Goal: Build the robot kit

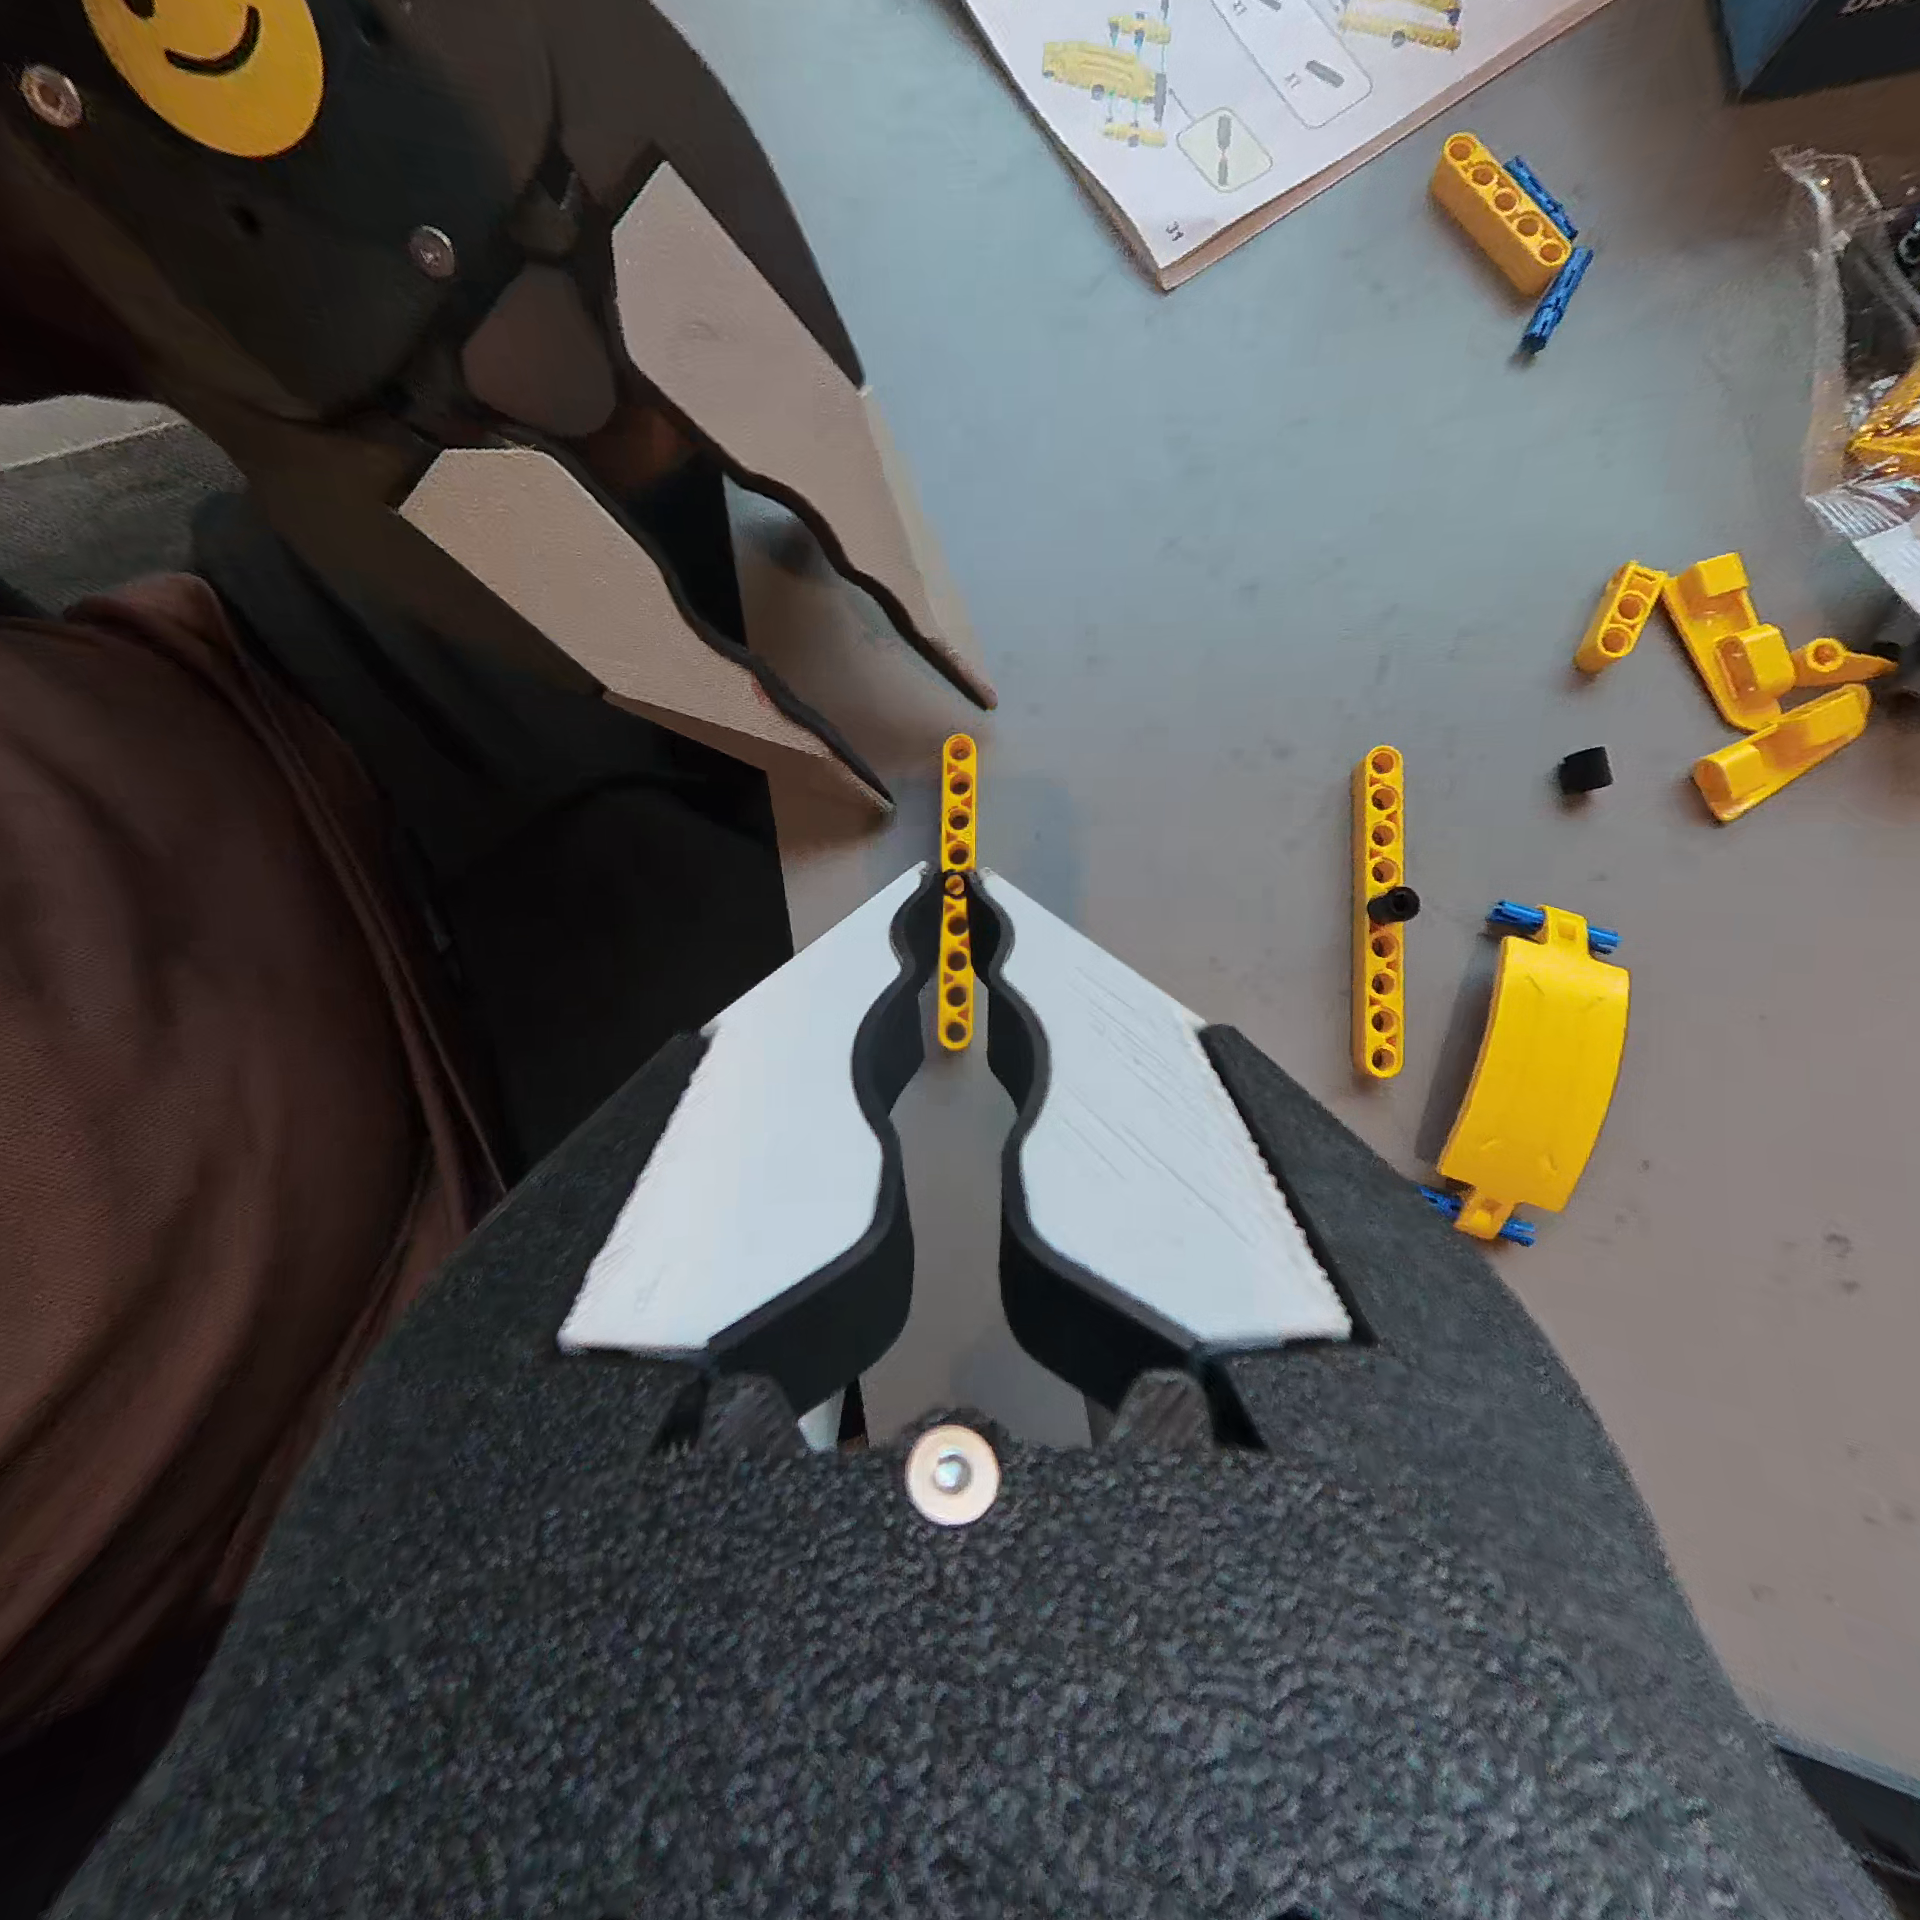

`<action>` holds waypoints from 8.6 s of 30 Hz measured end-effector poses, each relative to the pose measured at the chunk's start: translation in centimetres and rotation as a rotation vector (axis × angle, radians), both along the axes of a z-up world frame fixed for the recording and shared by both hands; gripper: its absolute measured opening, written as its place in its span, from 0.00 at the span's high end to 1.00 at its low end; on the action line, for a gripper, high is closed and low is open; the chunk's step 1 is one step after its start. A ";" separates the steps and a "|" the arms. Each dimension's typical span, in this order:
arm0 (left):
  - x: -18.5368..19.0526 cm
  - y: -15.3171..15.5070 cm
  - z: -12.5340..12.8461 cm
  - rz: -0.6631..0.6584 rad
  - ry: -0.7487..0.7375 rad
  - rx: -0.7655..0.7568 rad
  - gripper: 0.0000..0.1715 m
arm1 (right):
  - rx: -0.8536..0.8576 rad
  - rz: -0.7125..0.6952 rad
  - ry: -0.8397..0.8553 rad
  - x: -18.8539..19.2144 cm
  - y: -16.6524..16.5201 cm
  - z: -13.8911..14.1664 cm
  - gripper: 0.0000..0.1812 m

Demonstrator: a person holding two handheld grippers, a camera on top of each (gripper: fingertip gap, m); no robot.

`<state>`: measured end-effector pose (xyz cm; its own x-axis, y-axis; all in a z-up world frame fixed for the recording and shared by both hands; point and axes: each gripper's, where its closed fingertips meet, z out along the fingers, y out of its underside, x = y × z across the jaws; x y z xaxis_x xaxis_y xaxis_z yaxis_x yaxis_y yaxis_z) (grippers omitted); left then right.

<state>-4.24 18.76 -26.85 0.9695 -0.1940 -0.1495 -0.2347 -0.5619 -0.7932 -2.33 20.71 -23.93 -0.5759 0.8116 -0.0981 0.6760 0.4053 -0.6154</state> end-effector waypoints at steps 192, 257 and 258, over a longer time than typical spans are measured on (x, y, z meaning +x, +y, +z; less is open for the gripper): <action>-5.7 -3.9 12.8 0.212 0.526 0.417 0.97 | -0.878 0.098 0.010 -7.6 -7.6 10.2 0.96; -6.7 -5.0 15.9 0.325 0.466 0.503 0.93 | -0.971 -0.049 0.195 -8.9 -8.9 12.7 0.97; -6.7 -5.0 16.0 0.330 0.464 0.509 0.93 | -0.980 -0.050 0.197 -8.9 -8.9 12.8 0.97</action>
